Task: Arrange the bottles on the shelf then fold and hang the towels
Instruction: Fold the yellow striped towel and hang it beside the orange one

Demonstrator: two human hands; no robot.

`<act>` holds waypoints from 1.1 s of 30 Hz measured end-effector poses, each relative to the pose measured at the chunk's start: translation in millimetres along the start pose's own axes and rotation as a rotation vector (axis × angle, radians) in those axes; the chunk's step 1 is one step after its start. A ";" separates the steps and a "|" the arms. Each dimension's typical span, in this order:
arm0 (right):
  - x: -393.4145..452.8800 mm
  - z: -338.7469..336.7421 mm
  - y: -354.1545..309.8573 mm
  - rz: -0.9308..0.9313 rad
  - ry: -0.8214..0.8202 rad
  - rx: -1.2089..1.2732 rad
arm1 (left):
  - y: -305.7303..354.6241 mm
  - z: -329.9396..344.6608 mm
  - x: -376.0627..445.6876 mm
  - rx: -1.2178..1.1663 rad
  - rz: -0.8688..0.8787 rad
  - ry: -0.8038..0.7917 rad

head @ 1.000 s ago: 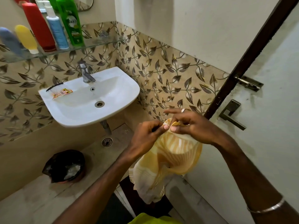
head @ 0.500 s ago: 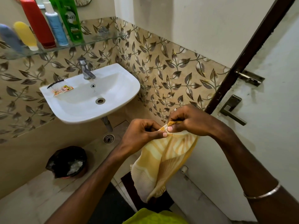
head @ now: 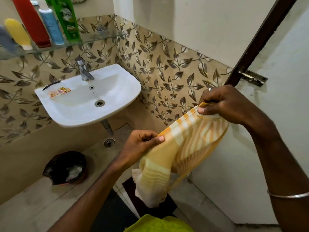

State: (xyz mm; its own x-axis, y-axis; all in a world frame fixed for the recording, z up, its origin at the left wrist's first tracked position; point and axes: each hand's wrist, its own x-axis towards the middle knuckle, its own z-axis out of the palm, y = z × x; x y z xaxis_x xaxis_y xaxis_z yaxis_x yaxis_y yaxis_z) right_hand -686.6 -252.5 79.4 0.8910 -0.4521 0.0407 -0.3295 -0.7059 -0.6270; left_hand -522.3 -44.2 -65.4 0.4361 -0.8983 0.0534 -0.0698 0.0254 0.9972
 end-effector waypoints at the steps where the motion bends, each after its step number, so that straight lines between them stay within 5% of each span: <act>1: -1.6 1.3 0.5 -0.004 -0.005 -0.011 | 2.1 2.0 1.4 0.036 0.027 0.026; 13: -5.8 63.6 -5.6 -0.075 -0.376 0.162 | 27.6 8.4 12.5 0.266 0.223 -0.108; 23: 5.8 58.8 -5.2 -0.137 -0.372 0.177 | 27.3 -7.6 1.9 0.125 0.030 -0.112; 33: 7.4 26.0 14.3 0.024 -0.228 0.181 | 12.2 -21.0 -4.2 0.193 -0.060 -0.110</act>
State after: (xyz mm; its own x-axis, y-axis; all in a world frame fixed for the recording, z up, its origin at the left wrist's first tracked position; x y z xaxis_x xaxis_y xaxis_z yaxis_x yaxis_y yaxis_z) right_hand -676.6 -251.8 50.6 0.9376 -0.3189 -0.1387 -0.3085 -0.5784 -0.7552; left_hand -506.1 -30.8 -52.4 0.3452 -0.9383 -0.0222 -0.2211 -0.1043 0.9696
